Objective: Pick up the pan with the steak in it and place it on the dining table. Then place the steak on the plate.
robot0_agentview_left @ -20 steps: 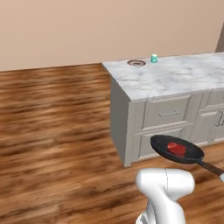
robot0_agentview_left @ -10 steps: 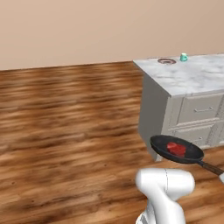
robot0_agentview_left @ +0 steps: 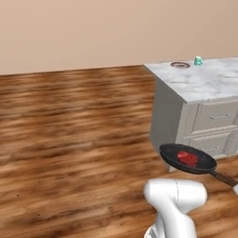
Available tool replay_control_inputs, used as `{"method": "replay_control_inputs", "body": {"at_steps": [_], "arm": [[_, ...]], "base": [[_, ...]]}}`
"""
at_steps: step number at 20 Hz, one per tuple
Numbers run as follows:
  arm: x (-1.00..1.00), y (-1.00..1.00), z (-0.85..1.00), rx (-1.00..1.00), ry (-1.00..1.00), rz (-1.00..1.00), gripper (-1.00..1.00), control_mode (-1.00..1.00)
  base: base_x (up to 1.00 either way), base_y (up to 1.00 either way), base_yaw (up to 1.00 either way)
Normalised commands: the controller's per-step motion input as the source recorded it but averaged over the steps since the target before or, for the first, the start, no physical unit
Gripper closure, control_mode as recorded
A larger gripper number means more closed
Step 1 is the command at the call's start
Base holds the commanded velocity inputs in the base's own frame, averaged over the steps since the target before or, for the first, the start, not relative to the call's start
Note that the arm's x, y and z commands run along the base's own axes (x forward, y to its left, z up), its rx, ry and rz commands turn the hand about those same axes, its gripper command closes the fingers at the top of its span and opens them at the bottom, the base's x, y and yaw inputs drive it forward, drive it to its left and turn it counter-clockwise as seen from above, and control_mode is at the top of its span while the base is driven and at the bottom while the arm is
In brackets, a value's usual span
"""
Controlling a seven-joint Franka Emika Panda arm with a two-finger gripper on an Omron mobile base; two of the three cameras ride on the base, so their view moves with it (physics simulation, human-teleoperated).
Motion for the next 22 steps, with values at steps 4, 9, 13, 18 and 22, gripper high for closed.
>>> {"method": "replay_control_inputs", "body": {"at_steps": [4,9,13,18,22], "arm": [[0.00,0.00,0.00,0.00,0.00,0.00,1.00,1.00],[0.00,0.00,0.00,0.00,0.00,0.00,1.00,1.00],[0.00,0.00,0.00,0.00,0.00,0.00,1.00,1.00],[0.00,0.00,0.00,0.00,0.00,0.00,1.00,1.00],[0.00,0.00,0.00,0.00,0.00,0.00,1.00,1.00]], "base": [[0.90,0.15,-0.05],[1.00,0.19,-0.05],[1.00,0.16,-0.07],[1.00,0.27,-0.03],[1.00,0.28,0.00]]}}
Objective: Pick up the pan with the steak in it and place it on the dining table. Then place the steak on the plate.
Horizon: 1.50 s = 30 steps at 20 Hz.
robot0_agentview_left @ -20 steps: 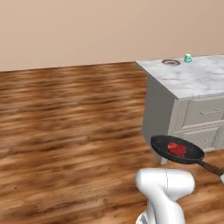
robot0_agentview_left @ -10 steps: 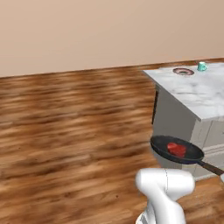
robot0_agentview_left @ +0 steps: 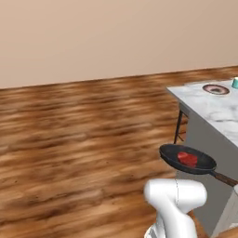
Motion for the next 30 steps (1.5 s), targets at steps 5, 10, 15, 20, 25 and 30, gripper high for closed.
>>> {"method": "replay_control_inputs", "body": {"at_steps": [5,10,15,20,25,30], "arm": [[0.00,0.00,0.00,0.00,0.00,0.00,1.00,1.00],[0.00,0.00,0.00,0.00,0.00,0.00,1.00,1.00],[0.00,0.00,0.00,0.00,0.00,0.00,1.00,1.00],[0.00,0.00,0.00,0.00,0.00,0.00,1.00,1.00],[0.00,0.00,0.00,0.00,0.00,0.00,1.00,1.00],[0.00,0.00,0.00,0.00,0.00,0.00,1.00,1.00]], "base": [[1.00,0.29,0.00],[1.00,0.33,0.00],[1.00,0.36,0.00],[1.00,0.38,0.00],[1.00,0.39,0.00],[1.00,0.40,0.00]]}}
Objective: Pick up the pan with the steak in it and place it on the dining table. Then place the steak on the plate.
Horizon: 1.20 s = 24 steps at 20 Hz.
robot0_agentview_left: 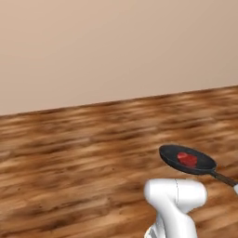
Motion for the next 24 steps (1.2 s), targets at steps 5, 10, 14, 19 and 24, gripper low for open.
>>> {"method": "replay_control_inputs", "body": {"at_steps": [5,10,14,19,24], "arm": [[0.00,0.00,0.00,0.00,0.00,0.00,1.00,1.00],[0.00,0.00,0.00,0.00,0.00,0.00,1.00,1.00],[0.00,0.00,0.00,0.00,0.00,0.00,1.00,1.00],[0.00,0.00,0.00,0.00,0.00,0.00,1.00,1.00],[0.00,0.00,0.00,0.00,0.00,0.00,1.00,1.00]], "base": [[1.00,0.37,0.00],[1.00,0.27,-0.04],[0.89,0.13,-0.07],[0.40,0.04,-0.36],[0.12,0.00,-0.47]]}}
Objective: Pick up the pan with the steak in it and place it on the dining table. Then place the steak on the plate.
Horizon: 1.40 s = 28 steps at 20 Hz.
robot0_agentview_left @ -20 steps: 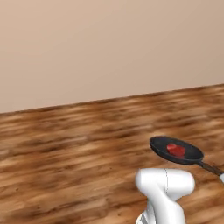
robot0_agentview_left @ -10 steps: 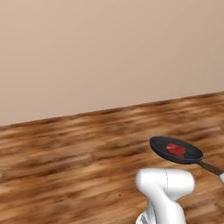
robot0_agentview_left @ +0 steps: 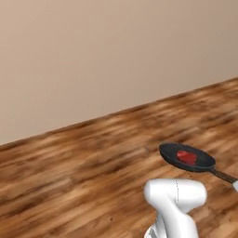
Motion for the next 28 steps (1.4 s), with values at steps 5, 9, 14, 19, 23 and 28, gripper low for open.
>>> {"method": "replay_control_inputs", "body": {"at_steps": [5,9,14,19,23,28], "arm": [[0.00,0.00,0.00,0.00,0.00,0.00,1.00,1.00],[0.00,0.00,0.00,0.00,0.00,0.00,1.00,1.00],[0.00,0.00,0.00,0.00,0.00,0.00,1.00,1.00],[0.00,0.00,0.00,0.00,0.00,0.00,1.00,1.00],[0.00,0.00,0.00,0.00,0.00,0.00,1.00,1.00],[0.00,0.00,0.00,0.00,0.00,0.00,1.00,1.00]], "base": [[0.05,0.01,-0.49],[0.02,0.06,-0.50],[0.02,0.07,-0.50],[0.03,0.07,-0.49],[0.05,0.07,-0.48],[0.05,0.07,-0.47]]}}
